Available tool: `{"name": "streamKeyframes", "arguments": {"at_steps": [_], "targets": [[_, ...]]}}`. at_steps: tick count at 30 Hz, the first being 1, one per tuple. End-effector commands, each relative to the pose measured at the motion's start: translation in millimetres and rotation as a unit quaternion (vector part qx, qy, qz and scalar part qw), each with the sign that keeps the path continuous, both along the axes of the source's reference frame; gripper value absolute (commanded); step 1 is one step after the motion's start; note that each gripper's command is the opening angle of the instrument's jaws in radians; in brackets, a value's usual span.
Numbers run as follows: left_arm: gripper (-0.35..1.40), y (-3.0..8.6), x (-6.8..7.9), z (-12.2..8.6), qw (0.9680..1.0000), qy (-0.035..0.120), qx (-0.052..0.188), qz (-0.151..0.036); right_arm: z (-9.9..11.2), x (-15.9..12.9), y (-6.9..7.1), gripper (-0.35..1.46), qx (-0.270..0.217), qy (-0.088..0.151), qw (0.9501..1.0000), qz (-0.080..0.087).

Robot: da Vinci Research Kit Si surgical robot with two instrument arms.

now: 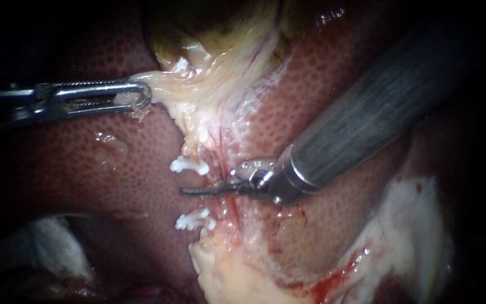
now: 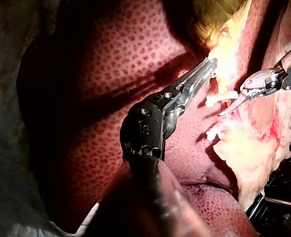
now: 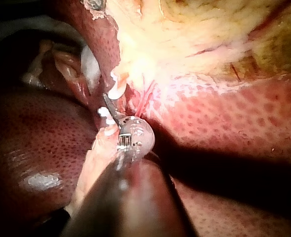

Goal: Go back from the cut left tube

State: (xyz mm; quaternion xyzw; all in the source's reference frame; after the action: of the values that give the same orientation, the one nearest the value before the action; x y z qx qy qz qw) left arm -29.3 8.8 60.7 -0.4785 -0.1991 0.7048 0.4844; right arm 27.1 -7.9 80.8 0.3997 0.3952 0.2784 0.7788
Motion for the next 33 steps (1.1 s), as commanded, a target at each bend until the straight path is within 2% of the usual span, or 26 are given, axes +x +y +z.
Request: {"name": "streamKeyframes", "arguments": {"at_steps": [1, 6, 9, 10, 12, 13, 15, 17, 20, 26, 30, 33], "targets": [[-0.35, 0.0, 0.0, 0.0, 1.0000, 0.000, 0.000, 0.000, 0.0, 0.0, 0.0, -0.35, -0.003, 0.002, 1.0000, -0.002], [-0.35, 0.0, 0.0, 0.0, 1.0000, 0.000, 0.000, 0.000, 0.0, 0.1, 0.0, -0.35, -0.017, 0.006, 0.9998, -0.005], [-0.35, 0.0, 0.0, 0.0, 1.0000, 0.000, 0.000, 0.000, 0.1, 0.2, 0.1, -0.30, -0.037, 0.014, 0.9991, -0.014], [-0.35, 0.0, 0.0, 0.0, 1.0000, 0.000, 0.000, 0.000, 0.2, 0.3, 0.1, -0.11, -0.042, 0.016, 0.9989, -0.016], [-0.35, 0.0, 0.0, 0.0, 1.0000, 0.000, 0.000, 0.000, 0.3, 0.4, 0.2, 0.41, -0.062, 0.025, 0.9975, -0.025], [-0.35, 0.0, 0.0, -0.1, 1.0000, 0.000, 0.000, 0.000, 0.3, 0.4, 0.2, 0.61, -0.067, 0.027, 0.9970, -0.028], [-0.35, 0.0, 0.0, -0.1, 1.0000, 0.000, 0.000, 0.000, 0.2, 0.6, 0.2, 0.93, -0.079, 0.034, 0.9958, -0.032], [-0.35, 0.0, 0.0, -0.1, 1.0000, 0.000, 0.000, 0.000, 0.1, 0.7, 0.1, 1.09, -0.084, 0.041, 0.9952, -0.030], [-0.35, 0.0, 0.0, -0.1, 1.0000, 0.000, 0.000, 0.000, 0.0, 0.7, 0.1, 1.21, -0.086, 0.047, 0.9948, -0.027], [-0.35, 0.0, 0.0, -0.1, 1.0000, 0.000, 0.000, 0.000, 0.0, 0.5, 0.0, 1.30, -0.094, 0.051, 0.9938, -0.031], [-0.35, 0.0, 0.2, -0.1, 1.0000, 0.000, 0.000, 0.000, -0.5, -0.5, -0.5, 1.40, -0.113, 0.063, 0.9906, -0.043], [-0.35, 0.0, 0.2, -0.2, 1.0000, 0.000, 0.000, 0.001, -1.3, -2.7, -1.3, 1.40, -0.138, 0.077, 0.9856, -0.058]]}}
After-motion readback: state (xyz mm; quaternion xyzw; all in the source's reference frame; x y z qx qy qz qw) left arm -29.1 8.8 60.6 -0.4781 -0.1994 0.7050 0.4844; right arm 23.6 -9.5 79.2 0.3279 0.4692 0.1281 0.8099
